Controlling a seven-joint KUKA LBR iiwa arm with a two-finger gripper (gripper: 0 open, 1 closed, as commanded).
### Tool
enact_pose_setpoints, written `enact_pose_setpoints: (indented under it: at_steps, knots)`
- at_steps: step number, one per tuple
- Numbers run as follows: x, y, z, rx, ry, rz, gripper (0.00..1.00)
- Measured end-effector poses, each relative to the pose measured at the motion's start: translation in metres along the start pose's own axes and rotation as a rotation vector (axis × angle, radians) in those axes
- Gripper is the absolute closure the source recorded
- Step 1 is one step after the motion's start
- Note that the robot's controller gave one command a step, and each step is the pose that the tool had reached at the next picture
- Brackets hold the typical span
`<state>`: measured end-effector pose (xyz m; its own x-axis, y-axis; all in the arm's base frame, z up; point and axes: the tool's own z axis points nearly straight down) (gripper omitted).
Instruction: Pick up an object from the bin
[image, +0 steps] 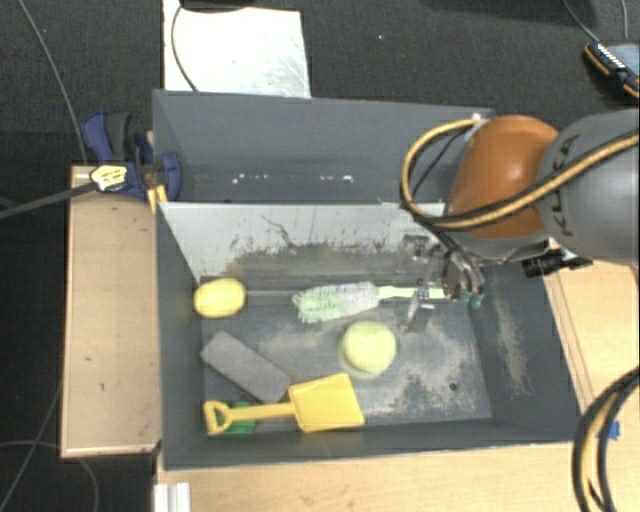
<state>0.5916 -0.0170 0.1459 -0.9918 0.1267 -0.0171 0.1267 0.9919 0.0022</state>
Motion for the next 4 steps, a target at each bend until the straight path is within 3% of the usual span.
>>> enact_pose_setpoints:
  at_steps: [1,2,3,4]
  knots:
    - [0.056,0.023,0.045,0.000,0.024,0.018,0.00]
    - [0.007,0.046,0.074,-0.001,-0.008,-0.129,0.00]
    - [0.050,0.037,0.074,-0.001,0.018,-0.026,1.00]
    - [0.050,0.037,0.074,-0.001,0.018,-0.026,1.00]
